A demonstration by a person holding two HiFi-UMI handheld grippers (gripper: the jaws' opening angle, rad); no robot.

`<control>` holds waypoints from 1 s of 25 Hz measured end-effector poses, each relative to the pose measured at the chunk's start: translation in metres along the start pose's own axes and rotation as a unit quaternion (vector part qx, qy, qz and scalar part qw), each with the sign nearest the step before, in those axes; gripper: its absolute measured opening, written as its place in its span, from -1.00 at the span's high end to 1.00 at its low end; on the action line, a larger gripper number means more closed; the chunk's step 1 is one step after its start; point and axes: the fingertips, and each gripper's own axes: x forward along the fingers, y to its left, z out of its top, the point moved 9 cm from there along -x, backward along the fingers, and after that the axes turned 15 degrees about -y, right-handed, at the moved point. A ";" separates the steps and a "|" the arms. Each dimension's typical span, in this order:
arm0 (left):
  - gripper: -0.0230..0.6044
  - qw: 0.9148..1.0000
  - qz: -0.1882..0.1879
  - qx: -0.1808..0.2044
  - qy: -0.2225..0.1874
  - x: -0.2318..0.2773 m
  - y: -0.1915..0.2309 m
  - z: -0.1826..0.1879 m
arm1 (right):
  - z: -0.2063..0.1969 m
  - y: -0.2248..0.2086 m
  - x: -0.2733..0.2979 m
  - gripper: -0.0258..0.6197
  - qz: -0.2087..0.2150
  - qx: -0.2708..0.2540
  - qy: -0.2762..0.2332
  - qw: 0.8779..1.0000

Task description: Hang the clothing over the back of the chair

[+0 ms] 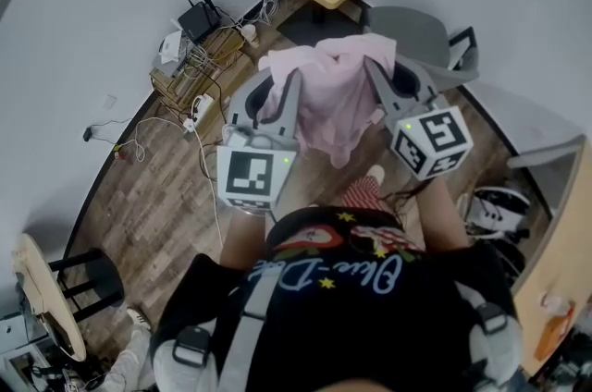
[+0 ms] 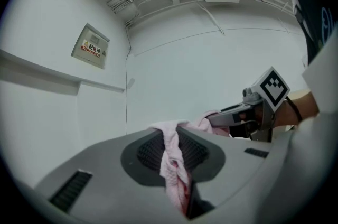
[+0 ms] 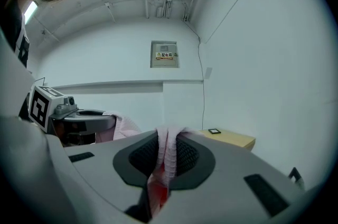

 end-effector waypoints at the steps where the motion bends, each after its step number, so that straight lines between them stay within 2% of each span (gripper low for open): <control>1: 0.77 1.000 0.005 0.000 -0.002 0.008 -0.002 0.001 | 0.002 -0.009 0.004 0.82 0.005 0.000 -0.003 1.000; 9: 0.77 0.999 0.011 0.035 -0.004 0.092 -0.013 0.009 | 0.019 -0.091 0.037 0.82 0.031 -0.020 -0.021 0.999; 12: 0.77 0.998 0.005 0.066 -0.008 0.125 -0.018 0.012 | 0.025 -0.125 0.045 0.82 0.032 -0.025 -0.031 0.999; 17: 0.77 0.996 0.007 0.080 -0.026 0.178 -0.027 0.038 | 0.061 -0.177 0.056 0.82 0.039 -0.047 -0.044 0.997; 21: 0.77 0.994 0.006 0.101 -0.047 0.226 -0.038 0.053 | 0.082 -0.223 0.063 0.82 0.031 -0.056 -0.061 0.996; 25: 0.77 0.992 -0.001 0.105 -0.063 0.270 -0.050 0.062 | 0.099 -0.265 0.064 0.82 0.015 -0.069 -0.071 0.995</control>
